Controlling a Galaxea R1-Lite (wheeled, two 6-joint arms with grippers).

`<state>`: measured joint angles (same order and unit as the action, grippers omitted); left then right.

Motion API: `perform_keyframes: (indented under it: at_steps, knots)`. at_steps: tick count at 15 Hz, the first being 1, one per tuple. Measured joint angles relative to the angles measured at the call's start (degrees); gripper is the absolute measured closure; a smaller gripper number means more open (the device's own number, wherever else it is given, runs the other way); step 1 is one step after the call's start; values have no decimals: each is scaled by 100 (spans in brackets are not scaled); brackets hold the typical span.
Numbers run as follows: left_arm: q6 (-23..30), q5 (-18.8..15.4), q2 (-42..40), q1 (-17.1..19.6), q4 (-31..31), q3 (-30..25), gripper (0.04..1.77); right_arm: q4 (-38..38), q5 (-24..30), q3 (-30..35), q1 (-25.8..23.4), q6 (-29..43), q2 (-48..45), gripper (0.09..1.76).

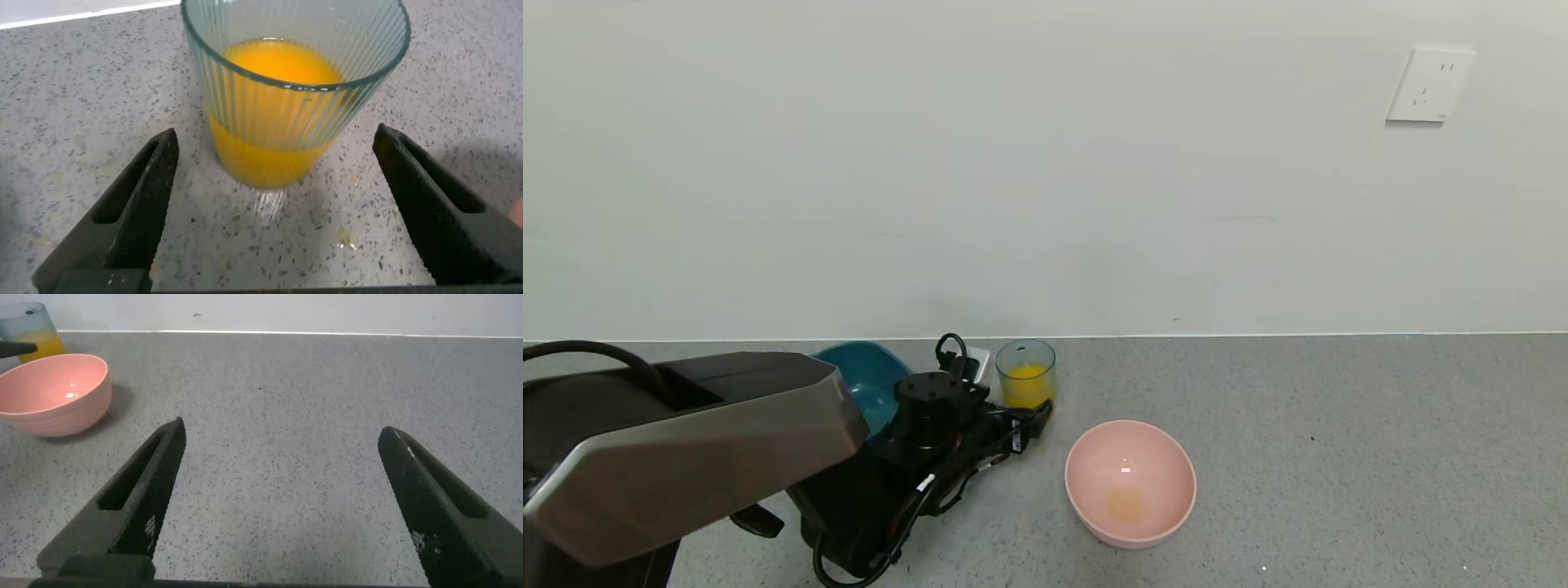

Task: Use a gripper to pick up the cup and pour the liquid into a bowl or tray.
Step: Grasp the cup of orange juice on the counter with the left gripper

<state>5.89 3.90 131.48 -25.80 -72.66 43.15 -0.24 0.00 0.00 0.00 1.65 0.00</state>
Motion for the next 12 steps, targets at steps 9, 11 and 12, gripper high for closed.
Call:
perform_keyframes:
  at_steps: [9,11,12]
  knots:
    - [11,12,521,-5,-452,406,9,0,0,0,0,0,0,14]
    - [-7,20,610,-5,-573,433,9,0,0,0,0,4,0,14]
    - [-18,28,656,-5,-603,439,9,0,0,0,0,0,0,14]
